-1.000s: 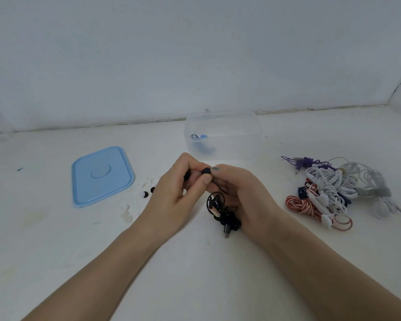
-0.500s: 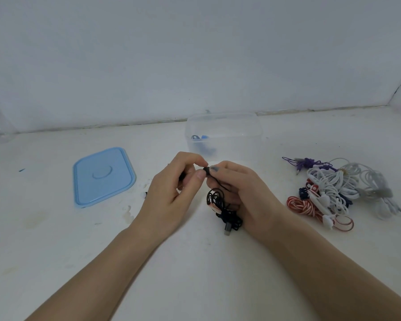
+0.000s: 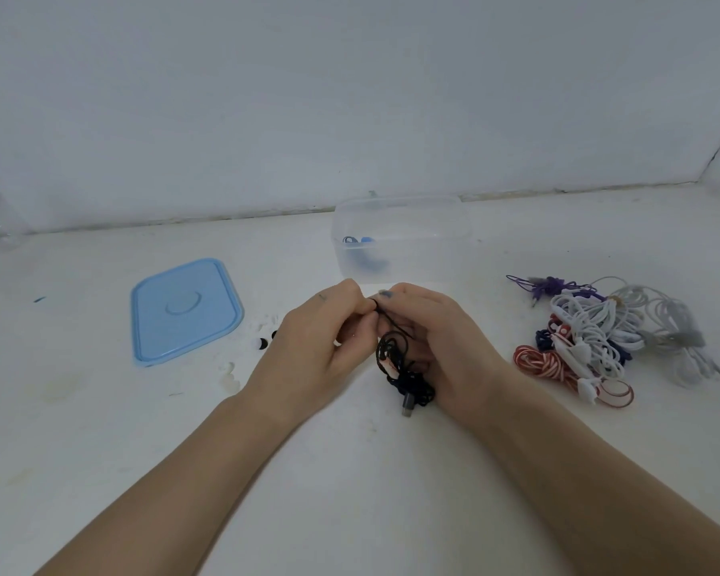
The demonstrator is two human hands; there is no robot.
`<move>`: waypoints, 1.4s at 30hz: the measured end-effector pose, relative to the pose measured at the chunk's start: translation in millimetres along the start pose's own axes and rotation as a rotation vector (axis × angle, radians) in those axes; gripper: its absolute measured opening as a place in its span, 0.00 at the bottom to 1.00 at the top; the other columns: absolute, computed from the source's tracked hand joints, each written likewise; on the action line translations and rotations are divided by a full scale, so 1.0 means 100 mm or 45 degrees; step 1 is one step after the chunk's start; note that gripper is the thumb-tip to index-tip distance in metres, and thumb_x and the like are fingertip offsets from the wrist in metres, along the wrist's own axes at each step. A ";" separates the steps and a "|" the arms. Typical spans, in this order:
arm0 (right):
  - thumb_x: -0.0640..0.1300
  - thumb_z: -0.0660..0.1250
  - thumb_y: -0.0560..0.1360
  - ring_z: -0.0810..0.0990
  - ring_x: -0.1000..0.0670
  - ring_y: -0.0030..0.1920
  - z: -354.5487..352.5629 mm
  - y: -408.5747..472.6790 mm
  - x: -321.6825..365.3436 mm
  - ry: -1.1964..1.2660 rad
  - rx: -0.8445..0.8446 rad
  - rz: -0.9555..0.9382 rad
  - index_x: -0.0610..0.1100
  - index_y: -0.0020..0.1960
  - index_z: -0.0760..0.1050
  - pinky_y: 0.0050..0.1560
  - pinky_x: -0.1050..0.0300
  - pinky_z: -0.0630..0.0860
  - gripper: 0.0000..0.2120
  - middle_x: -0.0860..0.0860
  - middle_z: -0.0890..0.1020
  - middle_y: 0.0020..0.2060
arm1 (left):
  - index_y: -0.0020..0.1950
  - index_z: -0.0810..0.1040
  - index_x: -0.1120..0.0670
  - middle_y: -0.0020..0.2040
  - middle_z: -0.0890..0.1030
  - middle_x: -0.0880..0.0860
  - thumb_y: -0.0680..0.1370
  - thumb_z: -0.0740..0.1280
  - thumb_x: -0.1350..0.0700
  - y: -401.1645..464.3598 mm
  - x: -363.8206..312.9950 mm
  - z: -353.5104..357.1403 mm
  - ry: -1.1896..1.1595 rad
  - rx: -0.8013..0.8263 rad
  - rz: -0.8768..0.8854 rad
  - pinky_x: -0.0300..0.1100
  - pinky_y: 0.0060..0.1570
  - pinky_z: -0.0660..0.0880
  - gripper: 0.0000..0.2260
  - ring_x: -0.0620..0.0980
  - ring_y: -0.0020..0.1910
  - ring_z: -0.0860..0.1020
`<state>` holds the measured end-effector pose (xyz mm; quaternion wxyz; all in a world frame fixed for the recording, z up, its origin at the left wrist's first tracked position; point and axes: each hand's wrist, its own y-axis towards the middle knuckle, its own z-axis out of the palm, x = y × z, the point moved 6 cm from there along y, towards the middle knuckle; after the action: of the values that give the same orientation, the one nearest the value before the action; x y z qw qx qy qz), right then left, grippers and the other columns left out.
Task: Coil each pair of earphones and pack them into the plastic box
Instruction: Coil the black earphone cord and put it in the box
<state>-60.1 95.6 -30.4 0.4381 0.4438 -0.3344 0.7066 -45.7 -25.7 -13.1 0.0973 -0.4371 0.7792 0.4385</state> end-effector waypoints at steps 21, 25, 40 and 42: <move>0.52 0.55 0.83 0.67 0.56 0.21 0.00 -0.03 -0.02 -0.052 -0.138 0.067 0.46 0.31 0.73 0.22 0.65 0.63 0.23 0.45 0.79 0.32 | 0.40 0.72 0.61 0.31 0.65 0.56 0.75 0.63 0.57 0.03 -0.03 0.05 -0.160 -0.083 -0.186 0.28 0.32 0.63 0.08 0.43 0.30 0.64; 0.52 0.55 0.83 0.68 0.54 0.23 0.01 -0.03 -0.01 -0.001 -0.114 0.066 0.49 0.26 0.76 0.25 0.62 0.64 0.28 0.47 0.78 0.28 | 0.42 0.72 0.64 0.30 0.65 0.57 0.78 0.64 0.63 0.03 -0.04 0.05 -0.220 -0.006 -0.167 0.26 0.36 0.65 0.07 0.45 0.29 0.64; 0.51 0.56 0.83 0.69 0.53 0.21 -0.04 0.04 -0.07 0.079 -0.141 0.104 0.38 0.49 0.76 0.21 0.64 0.67 0.18 0.47 0.74 0.29 | 0.52 0.75 0.55 0.33 0.71 0.54 0.84 0.62 0.60 0.04 0.07 0.00 -0.159 0.037 -0.263 0.32 0.33 0.64 0.04 0.43 0.30 0.66; 0.51 0.57 0.83 0.68 0.52 0.22 -0.08 0.07 -0.06 0.127 -0.174 0.088 0.37 0.51 0.77 0.23 0.62 0.67 0.19 0.47 0.74 0.29 | 0.55 0.77 0.52 0.32 0.68 0.53 0.84 0.62 0.57 0.04 0.10 -0.03 -0.244 -0.007 -0.325 0.33 0.34 0.64 0.04 0.43 0.31 0.66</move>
<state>-67.6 97.5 -39.8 0.4589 0.3654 -0.3747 0.7180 -54.2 -33.1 -14.0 0.2250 -0.4890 0.7033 0.4643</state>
